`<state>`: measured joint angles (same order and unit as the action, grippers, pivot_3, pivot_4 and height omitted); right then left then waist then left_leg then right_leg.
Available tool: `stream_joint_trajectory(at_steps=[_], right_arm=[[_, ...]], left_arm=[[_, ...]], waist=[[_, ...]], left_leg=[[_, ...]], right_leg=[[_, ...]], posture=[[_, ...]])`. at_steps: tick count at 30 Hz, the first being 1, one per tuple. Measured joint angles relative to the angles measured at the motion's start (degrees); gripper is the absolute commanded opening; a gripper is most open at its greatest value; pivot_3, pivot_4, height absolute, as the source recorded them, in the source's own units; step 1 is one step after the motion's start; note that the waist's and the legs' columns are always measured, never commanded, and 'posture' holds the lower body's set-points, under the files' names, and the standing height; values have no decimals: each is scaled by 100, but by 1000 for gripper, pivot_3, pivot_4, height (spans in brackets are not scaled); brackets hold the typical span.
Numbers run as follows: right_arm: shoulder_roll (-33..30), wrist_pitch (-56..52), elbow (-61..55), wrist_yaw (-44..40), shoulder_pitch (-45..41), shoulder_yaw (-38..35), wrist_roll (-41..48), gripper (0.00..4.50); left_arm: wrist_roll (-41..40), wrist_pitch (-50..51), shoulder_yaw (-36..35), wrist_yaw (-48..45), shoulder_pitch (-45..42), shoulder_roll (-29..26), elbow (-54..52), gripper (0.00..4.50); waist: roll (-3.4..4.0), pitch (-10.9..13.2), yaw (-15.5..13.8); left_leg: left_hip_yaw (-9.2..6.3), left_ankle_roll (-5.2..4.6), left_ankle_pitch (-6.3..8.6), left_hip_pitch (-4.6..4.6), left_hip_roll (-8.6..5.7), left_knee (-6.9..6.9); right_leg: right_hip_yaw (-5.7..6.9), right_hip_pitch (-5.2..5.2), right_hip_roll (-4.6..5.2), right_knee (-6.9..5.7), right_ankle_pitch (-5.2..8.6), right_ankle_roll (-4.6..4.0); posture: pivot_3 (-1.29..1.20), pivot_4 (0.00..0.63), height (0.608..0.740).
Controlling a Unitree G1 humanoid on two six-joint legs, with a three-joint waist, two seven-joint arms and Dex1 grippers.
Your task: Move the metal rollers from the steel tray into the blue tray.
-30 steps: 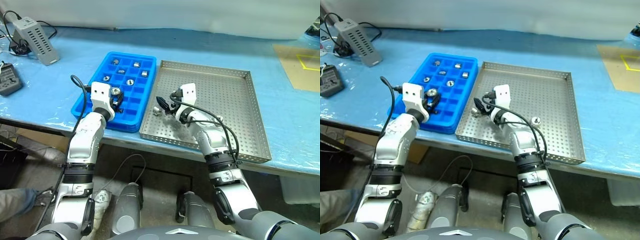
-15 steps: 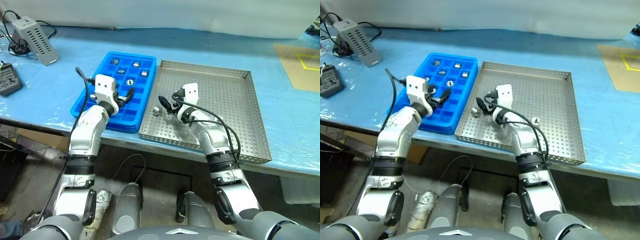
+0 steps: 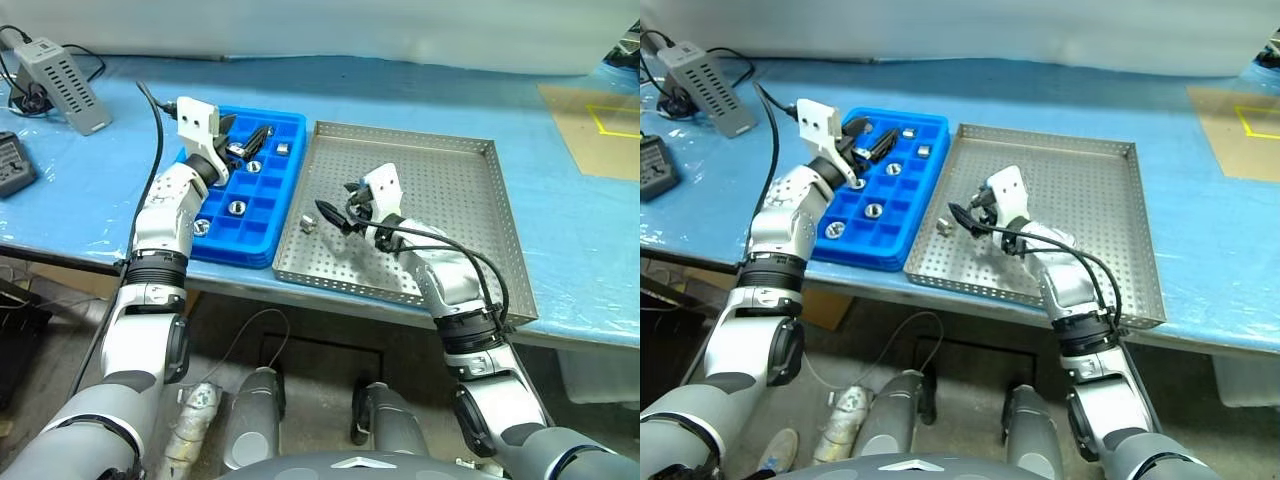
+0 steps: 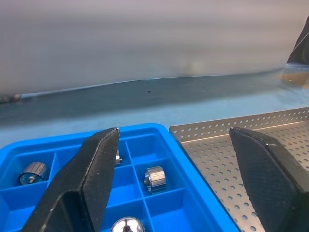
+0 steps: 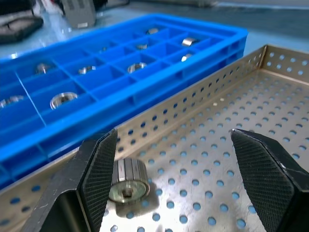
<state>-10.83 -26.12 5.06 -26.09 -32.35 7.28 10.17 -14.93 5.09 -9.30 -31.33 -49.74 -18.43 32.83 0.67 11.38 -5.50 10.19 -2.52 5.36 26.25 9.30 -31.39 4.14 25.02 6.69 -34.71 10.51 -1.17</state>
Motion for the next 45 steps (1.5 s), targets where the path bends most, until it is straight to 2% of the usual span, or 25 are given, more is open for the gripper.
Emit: stream_joint_trajectory(at_steps=[9,12,15,20,25,29,35,45], right_arm=[[121,-313,330,-252,-110,366,-216,3918],[254,-365,627,-383,-407,460,-226,3918],[400,-327,1066,-405,-644,525,-287,3307],[473,38,1912,-368,-981,718,-682,1641],[507,614,2513,-232,-1231,681,-945,1631],[774,1008,2653,-196,-1267,-41,-497,1631],[1083,1436,2849,0,-2140,-894,90,1631],[1222,1673,5291,793,-3428,-1151,-78,1631]], left_arm=[[-45,-92,-56,65,122,-3,-94,3863],[-54,-86,-102,184,226,-75,-285,3863],[-54,-56,-168,298,415,-150,-509,3911],[-56,170,-236,549,912,-243,-1134,3911],[-82,380,-319,760,1240,-360,-1787,3911],[-414,515,-754,1059,1311,-348,-2041,3911],[-558,639,-1178,1772,1407,-333,-2601,3911],[-513,914,-1166,2225,2333,-271,-3603,3911]], waist=[[0,0,-12],[0,0,-10],[-1,-1,-33],[-1,-1,-132],[-2,-1,-223],[-4,1,-243],[-5,0,-338],[-4,1,-591]], left_leg=[[0,0,0,-2,5,-1],[-1,1,-1,-8,11,-1],[-2,10,-7,-12,22,6],[-2,17,-10,-10,29,9],[-4,26,-15,-25,42,19],[-7,32,-18,-16,46,22],[-8,38,-22,-26,48,27],[-12,42,-22,-12,49,39]], right_leg=[[2,-2,-3,-5,0,-5],[2,-3,-8,-6,-4,-12],[5,-3,-14,-6,-3,-19],[7,0,-22,-8,0,-24],[6,0,-33,-16,0,-30],[7,15,-39,-20,-9,-46],[8,15,-42,-29,-4,-57],[19,27,-42,-27,4,-67]], posture=[[97,150,740],[139,150,740],[193,150,740],[262,150,740],[310,150,740],[345,150,740],[432,150,740],[541,150,740]])
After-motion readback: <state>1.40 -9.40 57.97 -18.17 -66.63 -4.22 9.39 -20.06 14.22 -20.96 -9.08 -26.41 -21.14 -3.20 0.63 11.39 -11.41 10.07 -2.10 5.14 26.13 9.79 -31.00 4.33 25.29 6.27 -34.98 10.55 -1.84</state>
